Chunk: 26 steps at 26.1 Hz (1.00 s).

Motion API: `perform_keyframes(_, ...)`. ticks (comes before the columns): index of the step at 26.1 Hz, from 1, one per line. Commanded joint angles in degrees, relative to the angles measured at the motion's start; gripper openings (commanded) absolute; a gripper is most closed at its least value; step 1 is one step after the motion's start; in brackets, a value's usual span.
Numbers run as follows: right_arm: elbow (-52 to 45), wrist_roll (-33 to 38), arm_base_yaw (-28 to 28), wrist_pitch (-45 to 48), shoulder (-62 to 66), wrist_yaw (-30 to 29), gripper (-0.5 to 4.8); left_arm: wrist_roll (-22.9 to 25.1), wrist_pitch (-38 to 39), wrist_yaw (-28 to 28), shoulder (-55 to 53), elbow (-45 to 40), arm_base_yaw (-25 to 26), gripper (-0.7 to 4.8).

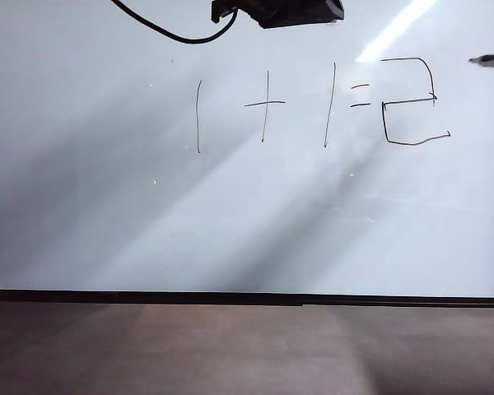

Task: Reach to the right to find the marker pen, pick it up, and write the answer to the math problem on the whiteboard.

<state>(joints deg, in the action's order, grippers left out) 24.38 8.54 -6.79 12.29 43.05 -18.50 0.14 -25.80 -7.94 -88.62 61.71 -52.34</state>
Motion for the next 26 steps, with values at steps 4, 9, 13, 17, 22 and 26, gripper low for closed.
perform_keyframes(4, -4.76, -0.15, 0.02, -8.20, -13.90, 2.49, -0.06, -0.15, 0.02, 0.22, 0.24, 0.28, -0.07, 0.27)
perform_keyframes(9, -6.03, -0.11, 0.11, -17.25, -24.35, 2.47, -0.06, -0.15, 0.13, 0.22, 0.26, 0.28, -0.07, 0.27)
perform_keyframes(13, -6.03, 0.09, 0.13, -23.50, -31.30, 1.84, -0.06, -0.15, 0.11, 0.22, 0.24, 0.28, -0.07, 0.27)
perform_keyframes(17, -6.03, 0.07, 0.13, -26.58, -36.74, 1.86, -0.06, -0.15, 0.20, 0.22, 0.24, 0.28, -0.07, 0.27)
perform_keyframes(22, -6.03, 0.04, 0.13, -27.17, -42.34, 1.86, -0.05, -0.15, 0.57, 0.22, 0.24, 0.28, -0.07, 0.27)
perform_keyframes(26, -5.81, 0.04, 0.11, -27.08, -42.88, 1.86, -0.05, -0.15, 0.83, 0.22, 0.26, 0.28, -0.07, 0.27)
